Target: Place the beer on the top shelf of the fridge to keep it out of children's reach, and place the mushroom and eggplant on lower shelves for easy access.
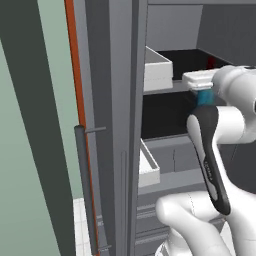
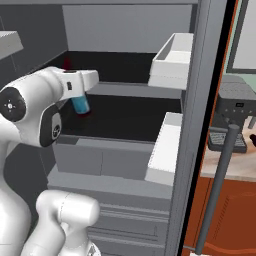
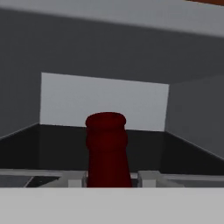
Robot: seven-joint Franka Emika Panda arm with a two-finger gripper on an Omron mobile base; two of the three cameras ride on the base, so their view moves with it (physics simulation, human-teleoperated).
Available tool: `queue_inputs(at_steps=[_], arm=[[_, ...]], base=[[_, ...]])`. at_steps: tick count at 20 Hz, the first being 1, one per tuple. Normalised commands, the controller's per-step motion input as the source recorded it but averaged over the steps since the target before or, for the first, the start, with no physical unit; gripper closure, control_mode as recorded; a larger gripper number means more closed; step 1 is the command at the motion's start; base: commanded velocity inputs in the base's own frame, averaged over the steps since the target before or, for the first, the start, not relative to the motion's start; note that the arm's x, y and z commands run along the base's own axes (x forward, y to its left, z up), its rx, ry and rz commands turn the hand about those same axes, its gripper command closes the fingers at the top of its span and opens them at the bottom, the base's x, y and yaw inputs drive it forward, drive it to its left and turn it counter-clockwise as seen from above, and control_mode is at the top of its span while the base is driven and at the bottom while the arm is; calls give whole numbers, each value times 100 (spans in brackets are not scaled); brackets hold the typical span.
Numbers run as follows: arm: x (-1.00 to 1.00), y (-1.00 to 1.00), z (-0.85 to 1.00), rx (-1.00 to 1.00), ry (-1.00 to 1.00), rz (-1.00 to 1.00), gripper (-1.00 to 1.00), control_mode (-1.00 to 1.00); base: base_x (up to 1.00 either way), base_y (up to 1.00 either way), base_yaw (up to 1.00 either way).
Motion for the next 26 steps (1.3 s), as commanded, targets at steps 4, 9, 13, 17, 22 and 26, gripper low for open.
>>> queue_inputs(at_steps=[4,9,13,17,22,26], arm=[[19,-3,54,1,-2,-11,100,-100],[28,-17,42,0,6,-6,100,-100],[35,-30,13,5,2,0,100,-100],[35,-26,1,12,0,0,100,-100],[42,-10,0,12,0,4,100,-100],[57,0,-2,2,0,7,100,-100]], base=[[0,0,0],[0,0,0],[0,0,0],[0,0,0],[0,0,0],[0,0,0]])
